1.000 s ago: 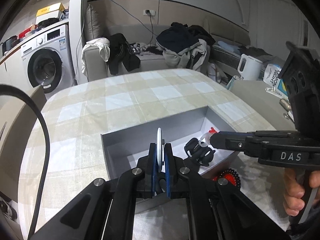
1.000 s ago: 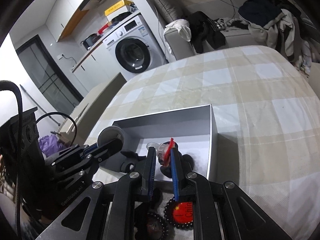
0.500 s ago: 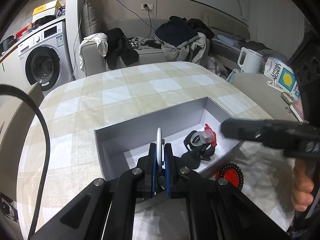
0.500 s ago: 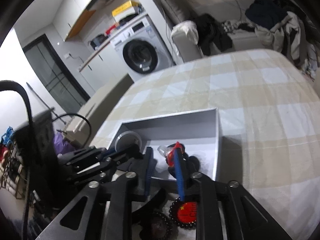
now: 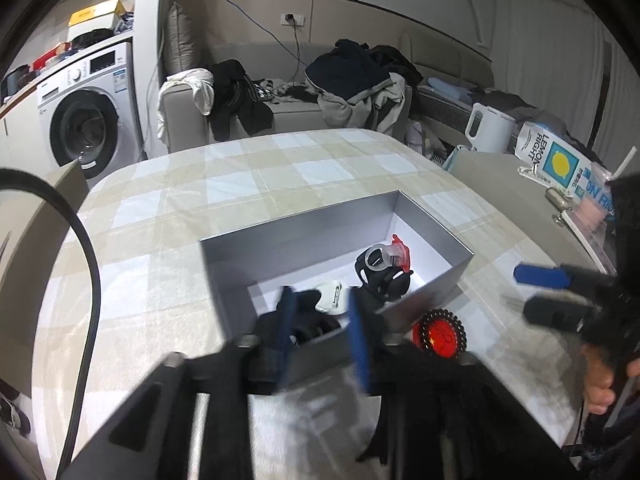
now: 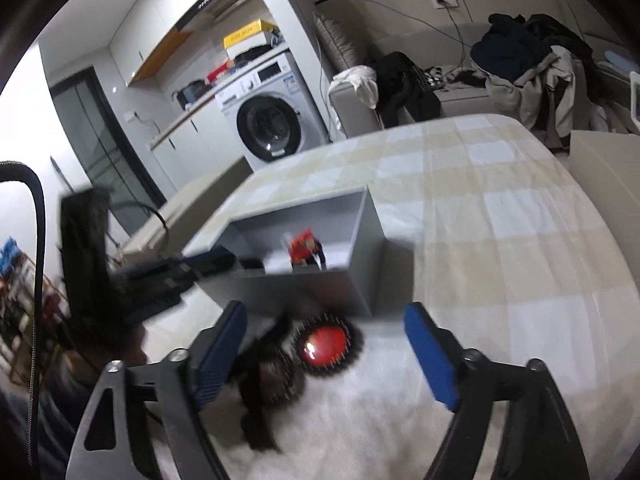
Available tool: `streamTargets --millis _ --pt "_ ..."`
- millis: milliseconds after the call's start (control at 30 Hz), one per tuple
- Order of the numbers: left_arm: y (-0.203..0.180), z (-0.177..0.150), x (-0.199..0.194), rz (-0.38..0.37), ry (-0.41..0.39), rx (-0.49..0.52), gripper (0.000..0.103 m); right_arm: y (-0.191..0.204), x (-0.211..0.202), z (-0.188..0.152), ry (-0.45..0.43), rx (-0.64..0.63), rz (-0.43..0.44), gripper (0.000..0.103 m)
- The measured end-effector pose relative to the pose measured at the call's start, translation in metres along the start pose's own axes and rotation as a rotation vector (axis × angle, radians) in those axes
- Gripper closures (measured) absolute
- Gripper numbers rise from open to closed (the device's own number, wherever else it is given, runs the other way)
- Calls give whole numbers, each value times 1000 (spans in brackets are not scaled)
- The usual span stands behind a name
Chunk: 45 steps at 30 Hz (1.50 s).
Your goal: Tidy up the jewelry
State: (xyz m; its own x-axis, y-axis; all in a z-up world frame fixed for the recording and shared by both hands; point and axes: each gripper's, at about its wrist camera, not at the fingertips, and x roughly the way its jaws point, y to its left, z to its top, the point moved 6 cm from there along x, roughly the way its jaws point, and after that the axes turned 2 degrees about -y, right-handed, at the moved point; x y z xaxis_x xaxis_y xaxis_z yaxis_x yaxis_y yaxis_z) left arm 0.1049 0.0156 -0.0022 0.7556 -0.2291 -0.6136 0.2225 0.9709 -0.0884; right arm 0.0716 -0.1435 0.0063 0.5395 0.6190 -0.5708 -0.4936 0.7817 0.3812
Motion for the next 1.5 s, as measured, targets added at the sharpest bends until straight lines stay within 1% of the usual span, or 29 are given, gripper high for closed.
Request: streamTargets --millis 33,67,100,133,200,233,267,367,467,533,567,600,633,667,700,767,800,867,933,967,1000,1167,1233,1333,1500 --pt "0 -3 -7 3 -5 -4 53 1 3 -6 21 -2 3 9" --pt "-1 -5 -11 2 -7 -7 38 2 5 -10 28 -3 7 4" --pt "-2 -7 -15 3 -11 -9 31 2 6 -13 31 -5 8 3" --pt "-2 -9 -17 2 -13 -7 28 3 7 -16 35 -11 9 3" --pt "-6 -19 -23 -8 -4 -7 12 7 9 -21 43 -26 17 3" --pt "-6 -22 -23 -11 3 -11 8 8 10 -22 46 -27 25 3" --pt "-7 -28 -23 -15 16 -17 1 9 10 -23 51 -24 40 3" --pt "-6 -43 -16 -7 53 -35 1 9 11 -25 60 -14 58 3" --pt "-6 -52 -10 -35 91 -70 1 14 11 -28 86 -13 103 3" --pt "-7 -52 -9 -35 90 -79 1 19 11 -30 93 -19 129 4" --pt "-8 -51 -8 -38 88 -78 1 22 10 -30 93 -22 146 8" --pt "-8 -50 -8 -37 86 -75 1 25 10 -32 100 -25 166 15" --pt "-8 -51 -9 -34 84 -73 1 28 11 -34 115 -26 187 20" --pt "-8 -50 -8 -31 82 -68 1 30 12 -35 125 -27 199 29" --pt "-8 -49 -8 -24 82 -62 1 32 14 -38 138 -27 213 36" --pt "-7 -52 -7 1 87 -54 1 36 17 -43 163 -24 241 41" --pt "-6 -53 -7 11 89 -52 1 37 17 -45 170 -22 248 46" --pt "-4 -56 -9 12 87 -52 1 43 20 -50 191 -23 278 55" --pt "-4 -57 -10 5 86 -50 1 47 23 -52 201 -29 289 63" --pt "-4 -58 -10 5 86 -48 1 49 24 -54 206 -38 287 68" --pt "-4 -58 -10 4 86 -47 1 51 25 -54 208 -42 285 70" --pt "-5 -58 -10 3 86 -38 1 54 31 -57 226 -68 254 72" --pt "-4 -59 -11 2 89 -39 1 56 35 -58 231 -88 225 73" --pt "-4 -59 -10 2 90 -44 1 57 34 -58 229 -99 219 75" --pt "-3 -59 -11 3 92 -44 1 56 34 -58 227 -113 196 82"
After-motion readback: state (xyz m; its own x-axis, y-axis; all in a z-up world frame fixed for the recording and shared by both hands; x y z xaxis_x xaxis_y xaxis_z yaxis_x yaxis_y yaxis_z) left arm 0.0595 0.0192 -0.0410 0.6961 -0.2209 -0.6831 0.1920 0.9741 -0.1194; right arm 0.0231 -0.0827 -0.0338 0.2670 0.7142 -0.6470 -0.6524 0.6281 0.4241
